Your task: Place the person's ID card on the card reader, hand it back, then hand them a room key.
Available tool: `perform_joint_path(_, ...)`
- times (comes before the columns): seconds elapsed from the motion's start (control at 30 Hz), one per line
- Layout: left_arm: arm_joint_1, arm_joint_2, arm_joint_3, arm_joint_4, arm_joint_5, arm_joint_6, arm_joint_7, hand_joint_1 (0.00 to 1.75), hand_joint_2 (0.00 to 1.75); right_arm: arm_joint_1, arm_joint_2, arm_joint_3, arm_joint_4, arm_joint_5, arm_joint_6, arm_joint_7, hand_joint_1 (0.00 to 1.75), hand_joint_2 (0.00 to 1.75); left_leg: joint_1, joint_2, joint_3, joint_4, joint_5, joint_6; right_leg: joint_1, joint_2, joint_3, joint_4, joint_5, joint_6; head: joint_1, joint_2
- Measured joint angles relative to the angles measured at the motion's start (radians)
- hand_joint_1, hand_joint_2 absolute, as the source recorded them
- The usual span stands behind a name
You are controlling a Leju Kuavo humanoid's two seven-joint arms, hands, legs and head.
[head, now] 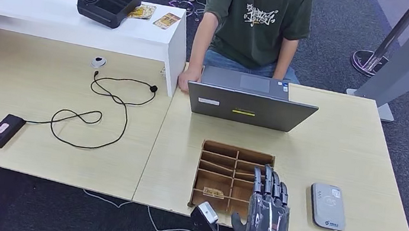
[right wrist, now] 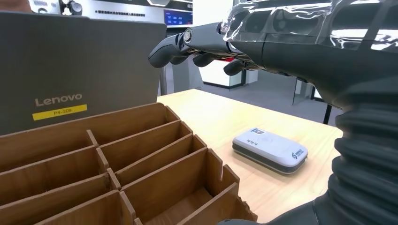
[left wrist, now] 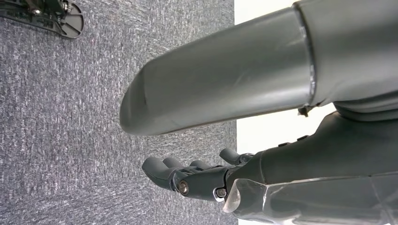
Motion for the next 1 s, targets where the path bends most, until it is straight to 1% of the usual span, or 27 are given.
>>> perform_joint_path(0.2, -0.002, 0.000, 0.000, 0.000, 0.005, 0.001, 0.002, 0.00, 0.00, -0.006, 0.000, 0.010, 0.014, -0.001, 0.016, 0.032, 0.00, 1.75, 0.000, 0.000, 0.000, 0.000, 0.000, 0.000, 0.000, 0.000, 0.000, 0.000, 0.000, 0.000, 0.000, 0.000)
perform_joint_path(0.33, -0.002, -0.002, 0.001, 0.000, 0.017, 0.003, 0.008, 0.00, 0.00, -0.012, -0.006, 0.021, 0.023, -0.023, 0.022, 0.033, 0.00, 1.75, 0.000, 0.000, 0.000, 0.000, 0.000, 0.000, 0.000, 0.000, 0.000, 0.000, 0.000, 0.000, 0.000, 0.000)
perform_joint_path(0.53, -0.002, -0.009, 0.002, 0.000, 0.023, 0.005, 0.010, 0.00, 0.00, -0.029, -0.026, 0.051, 0.058, -0.045, -0.009, 0.036, 0.00, 1.75, 0.000, 0.000, 0.000, 0.000, 0.000, 0.000, 0.000, 0.000, 0.000, 0.000, 0.000, 0.000, 0.000, 0.000)
perform_joint_path(0.77, -0.002, -0.014, 0.004, 0.000, 0.035, 0.006, 0.011, 0.00, 0.00, -0.043, -0.034, 0.069, 0.087, -0.030, -0.036, 0.079, 0.00, 1.75, 0.000, 0.000, 0.000, 0.000, 0.000, 0.000, 0.000, 0.000, 0.000, 0.000, 0.000, 0.000, 0.000, 0.000)
perform_joint_path(1.0, -0.002, -0.021, 0.007, 0.000, 0.044, 0.007, 0.011, 0.00, 0.00, -0.067, -0.041, 0.092, 0.143, -0.068, -0.101, 0.078, 0.00, 1.75, 0.000, 0.000, 0.000, 0.000, 0.000, 0.000, 0.000, 0.000, 0.000, 0.000, 0.000, 0.000, 0.000, 0.000)
